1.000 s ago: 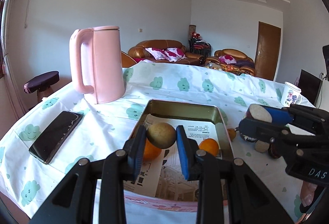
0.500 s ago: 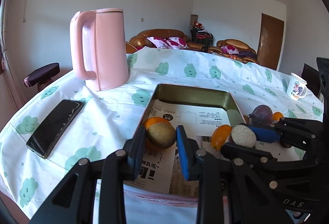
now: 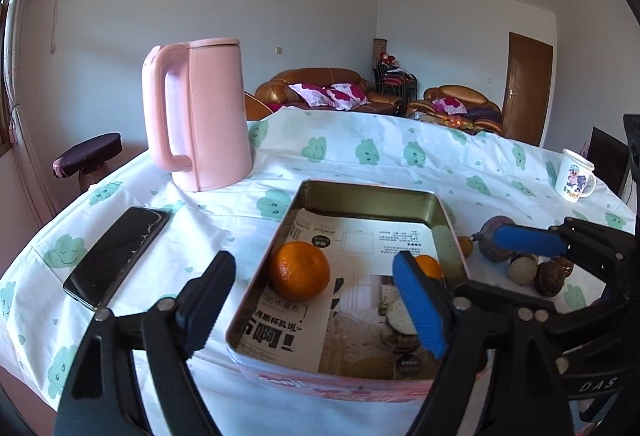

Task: Organize fruits
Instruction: 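Grasp a mangosteen with the left gripper while the right grasps another mangosteen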

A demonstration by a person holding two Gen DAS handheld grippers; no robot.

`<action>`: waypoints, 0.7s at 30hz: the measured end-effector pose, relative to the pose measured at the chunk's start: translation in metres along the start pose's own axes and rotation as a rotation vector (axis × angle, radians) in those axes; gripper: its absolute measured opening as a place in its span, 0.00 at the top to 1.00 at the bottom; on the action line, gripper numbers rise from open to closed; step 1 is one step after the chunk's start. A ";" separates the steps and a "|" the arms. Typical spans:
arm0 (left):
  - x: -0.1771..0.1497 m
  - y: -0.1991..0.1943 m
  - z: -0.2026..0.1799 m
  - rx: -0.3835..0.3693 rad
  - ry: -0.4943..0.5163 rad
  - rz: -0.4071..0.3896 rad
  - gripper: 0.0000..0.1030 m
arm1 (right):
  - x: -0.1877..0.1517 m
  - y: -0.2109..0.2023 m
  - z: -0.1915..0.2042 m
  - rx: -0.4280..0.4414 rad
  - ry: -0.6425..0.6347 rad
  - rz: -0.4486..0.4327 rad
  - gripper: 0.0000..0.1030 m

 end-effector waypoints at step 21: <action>-0.003 0.016 -0.154 -0.200 0.237 0.069 0.14 | -0.073 -0.040 -0.168 -0.290 0.309 0.134 0.32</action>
Point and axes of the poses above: each gripper's, at about its wrist camera, not at the fingertips, and y roughly the way its jaws point, z to its left, x to its top, the point moved 3 cm from there along y, roughly the way its jaws point, and after that the axes turned 8 degrees about z, right-handed, at the moved point
